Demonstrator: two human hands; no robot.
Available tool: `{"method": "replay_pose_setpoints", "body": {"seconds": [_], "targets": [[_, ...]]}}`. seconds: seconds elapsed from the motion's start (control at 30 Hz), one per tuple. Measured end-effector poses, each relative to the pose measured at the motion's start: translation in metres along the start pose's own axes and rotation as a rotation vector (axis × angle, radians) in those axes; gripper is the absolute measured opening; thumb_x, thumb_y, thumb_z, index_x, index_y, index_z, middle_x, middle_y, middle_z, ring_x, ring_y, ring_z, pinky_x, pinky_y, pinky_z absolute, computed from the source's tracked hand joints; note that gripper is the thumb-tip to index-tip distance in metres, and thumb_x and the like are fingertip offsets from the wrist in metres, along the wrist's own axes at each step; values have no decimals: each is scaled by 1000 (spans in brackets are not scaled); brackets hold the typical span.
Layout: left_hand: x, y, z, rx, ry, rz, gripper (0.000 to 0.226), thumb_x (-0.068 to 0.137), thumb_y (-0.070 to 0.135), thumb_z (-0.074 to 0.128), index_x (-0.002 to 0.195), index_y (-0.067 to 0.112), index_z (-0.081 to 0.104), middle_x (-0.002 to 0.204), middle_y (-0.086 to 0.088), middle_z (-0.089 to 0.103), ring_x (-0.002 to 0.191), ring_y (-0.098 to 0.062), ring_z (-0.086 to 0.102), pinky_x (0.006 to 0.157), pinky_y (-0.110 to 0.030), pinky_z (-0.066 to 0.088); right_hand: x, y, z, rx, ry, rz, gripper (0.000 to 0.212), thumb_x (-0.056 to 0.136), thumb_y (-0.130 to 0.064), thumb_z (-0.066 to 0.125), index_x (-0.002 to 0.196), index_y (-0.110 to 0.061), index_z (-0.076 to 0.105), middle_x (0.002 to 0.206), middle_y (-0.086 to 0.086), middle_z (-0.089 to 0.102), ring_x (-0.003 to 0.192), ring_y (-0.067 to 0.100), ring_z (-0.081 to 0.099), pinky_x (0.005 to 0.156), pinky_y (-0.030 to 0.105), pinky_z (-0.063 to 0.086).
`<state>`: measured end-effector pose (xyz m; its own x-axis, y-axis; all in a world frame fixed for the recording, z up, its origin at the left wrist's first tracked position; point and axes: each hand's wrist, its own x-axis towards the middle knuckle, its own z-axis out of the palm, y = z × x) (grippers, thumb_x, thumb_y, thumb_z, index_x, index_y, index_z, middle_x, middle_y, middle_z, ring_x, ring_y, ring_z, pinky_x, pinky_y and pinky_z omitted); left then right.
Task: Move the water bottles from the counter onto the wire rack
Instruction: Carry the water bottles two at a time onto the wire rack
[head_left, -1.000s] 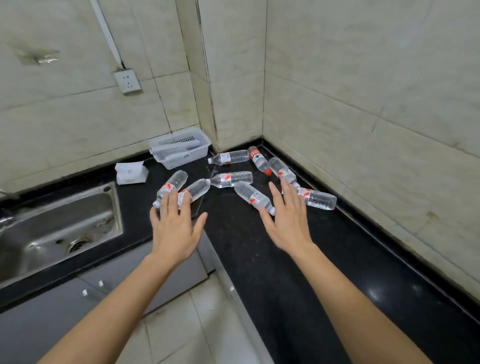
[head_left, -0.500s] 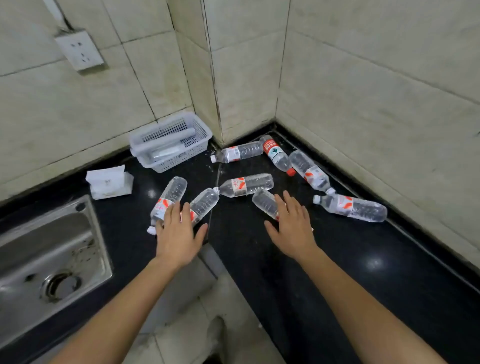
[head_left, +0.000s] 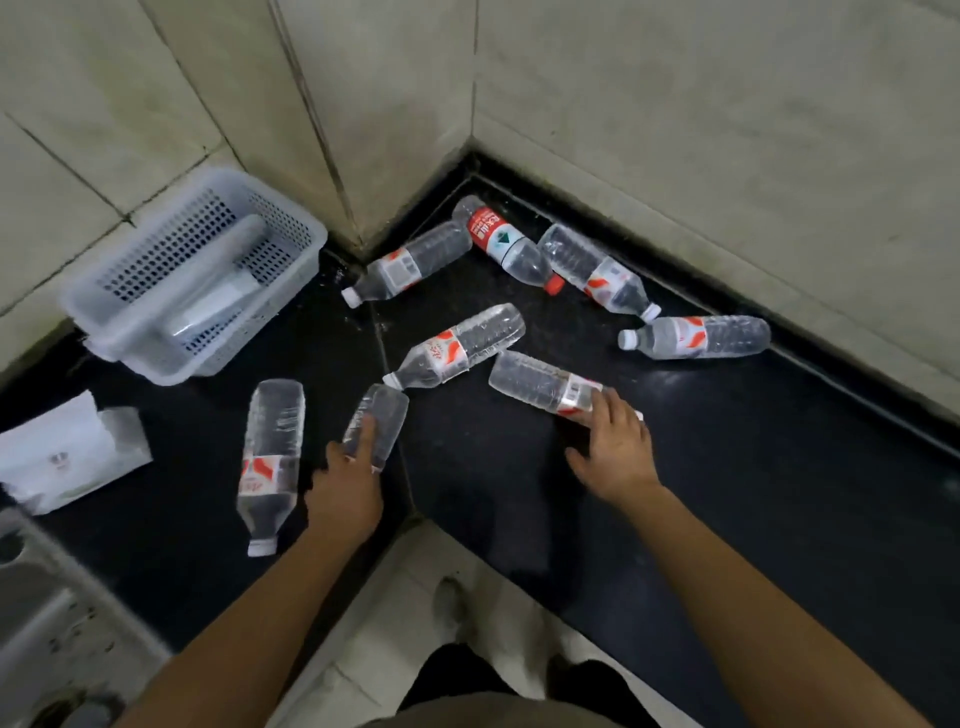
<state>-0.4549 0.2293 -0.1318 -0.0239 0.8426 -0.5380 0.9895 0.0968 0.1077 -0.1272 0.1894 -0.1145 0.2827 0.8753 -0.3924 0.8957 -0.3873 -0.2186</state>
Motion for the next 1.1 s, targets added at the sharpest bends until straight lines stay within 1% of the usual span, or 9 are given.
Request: {"method": "replay_pose_setpoints", "body": {"seconds": [0.1, 0.2, 0.33, 0.53, 0.63, 0.73, 0.83, 0.97, 1.1], "targets": [[2, -3, 10, 59, 52, 42, 93, 101, 42, 46, 143, 42, -37, 157, -25, 22, 123, -47, 52, 98, -56, 48, 0, 11, 10, 36, -63, 101, 106, 88, -36, 70, 160, -15, -6, 168, 15, 1, 154, 37, 6, 123, 52, 15], [3, 0, 10, 88, 48, 38, 91, 100, 43, 48, 153, 38, -26, 153, -24, 26, 120, -43, 55, 95, -52, 51, 9, 16, 10, 19, -117, 153, 110, 90, -32, 69, 159, -15, -14, 168, 15, -3, 151, 40, 6, 118, 53, 27], [-4, 15, 2, -133, 34, -28, 94, 94, 47, 60, 157, 39, -10, 142, -23, 33, 108, -43, 60, 88, -49, 51, 25, 22, 1, -118, -104, 124, 99, 93, -31, 64, 160, -12, -6, 161, 10, 25, 138, 39, 27, 105, 47, 43], [-17, 94, -5, -391, -21, 0, 86, 93, 41, 63, 160, 24, 12, 151, -25, 17, 123, -49, 51, 101, -47, 45, 31, 42, 3, -104, -99, 62, 88, 96, -26, 62, 161, -23, 2, 150, 12, 36, 137, 32, 38, 110, 48, 35], [-11, 118, -14, -56, -2, 103, 85, 85, 36, 67, 155, 27, 21, 155, -23, 12, 138, -44, 30, 107, -53, 39, 30, 54, 6, 7, -112, 34, 81, 97, -8, 55, 160, -27, 8, 146, 13, 39, 130, 33, 44, 104, 49, 43], [-2, 129, -17, 441, 74, 311, 85, 87, 32, 66, 157, 24, 19, 163, -24, 4, 151, -43, 4, 118, -58, 18, 26, 67, 4, 145, -179, 4, 73, 102, -14, 51, 161, -27, 11, 150, 14, 39, 133, 36, 42, 107, 51, 42], [14, 136, -17, 549, 30, 461, 80, 93, 28, 62, 159, 21, 16, 168, -17, -2, 155, -35, -7, 122, -61, 5, 16, 77, -2, 230, -173, -37, 69, 102, -20, 54, 161, -21, 16, 152, 16, 43, 134, 38, 44, 112, 47, 37], [15, 150, -5, 549, -94, 626, 80, 92, 29, 64, 159, 26, 19, 168, -6, 14, 156, -27, 5, 121, -62, 1, 12, 85, -38, 263, -146, -95, 65, 101, -21, 57, 159, -20, 26, 151, 9, 49, 132, 32, 43, 110, 38, 37], [12, 155, -2, 322, 26, 638, 60, 81, 39, 72, 137, 23, 59, 139, -4, 61, 134, -28, 53, 111, -61, 30, 12, 86, -92, 313, 4, -181, 55, 99, -26, 62, 150, -21, 43, 139, 5, 59, 125, 27, 47, 105, 33, 39]]}}
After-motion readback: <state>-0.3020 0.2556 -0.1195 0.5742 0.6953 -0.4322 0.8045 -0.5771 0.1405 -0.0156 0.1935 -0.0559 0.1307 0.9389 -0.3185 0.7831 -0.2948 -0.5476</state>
